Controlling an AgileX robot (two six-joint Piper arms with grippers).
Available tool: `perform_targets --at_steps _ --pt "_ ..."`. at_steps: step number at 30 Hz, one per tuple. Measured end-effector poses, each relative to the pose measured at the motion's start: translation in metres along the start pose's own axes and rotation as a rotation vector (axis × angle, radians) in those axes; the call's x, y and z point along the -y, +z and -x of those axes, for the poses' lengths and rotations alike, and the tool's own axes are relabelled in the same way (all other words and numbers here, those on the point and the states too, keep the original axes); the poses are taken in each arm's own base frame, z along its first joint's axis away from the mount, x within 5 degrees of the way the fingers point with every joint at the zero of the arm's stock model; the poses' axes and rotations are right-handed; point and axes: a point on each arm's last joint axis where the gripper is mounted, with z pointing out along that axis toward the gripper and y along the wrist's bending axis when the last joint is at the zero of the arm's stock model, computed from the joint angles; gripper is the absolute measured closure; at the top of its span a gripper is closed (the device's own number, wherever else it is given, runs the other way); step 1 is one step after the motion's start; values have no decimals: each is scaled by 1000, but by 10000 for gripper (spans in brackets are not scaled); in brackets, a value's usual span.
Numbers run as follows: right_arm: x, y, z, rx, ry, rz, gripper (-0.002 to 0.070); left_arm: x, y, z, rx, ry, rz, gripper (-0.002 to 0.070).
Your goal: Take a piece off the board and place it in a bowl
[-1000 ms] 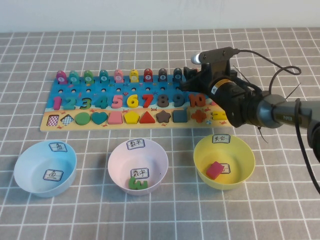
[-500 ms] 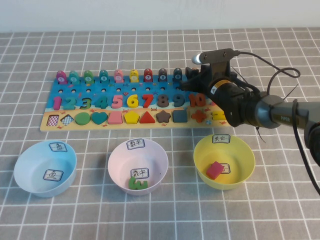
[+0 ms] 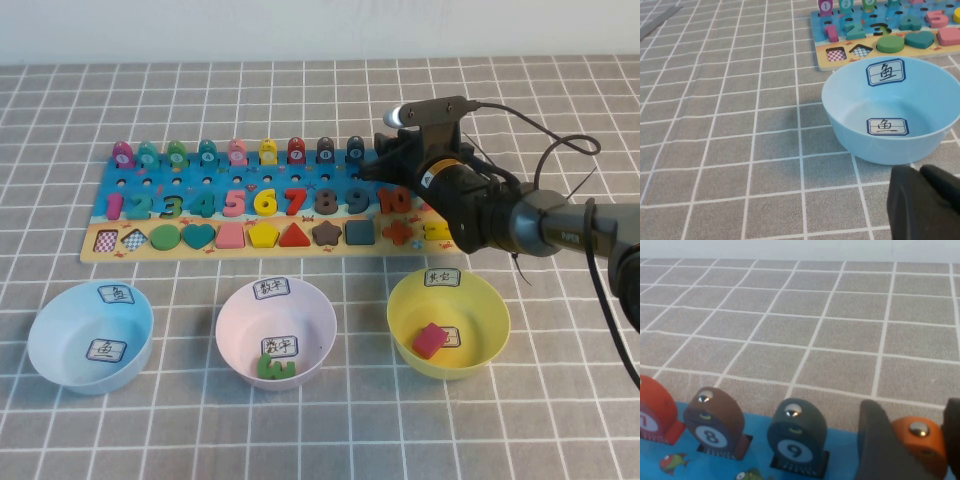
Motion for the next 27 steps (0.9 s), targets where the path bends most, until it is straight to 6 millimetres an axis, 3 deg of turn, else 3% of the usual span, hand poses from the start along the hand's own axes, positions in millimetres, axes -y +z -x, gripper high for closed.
perform_targets --at_steps 5,19,27 --pt "0 0 0 0 0 0 463 0 0 0 0 0 0 675" --pt "0 0 0 0 0 0 464 0 0 0 0 0 0 675" --pt "-3 -4 15 19 1 4 464 0 0 0 0 0 0 675"
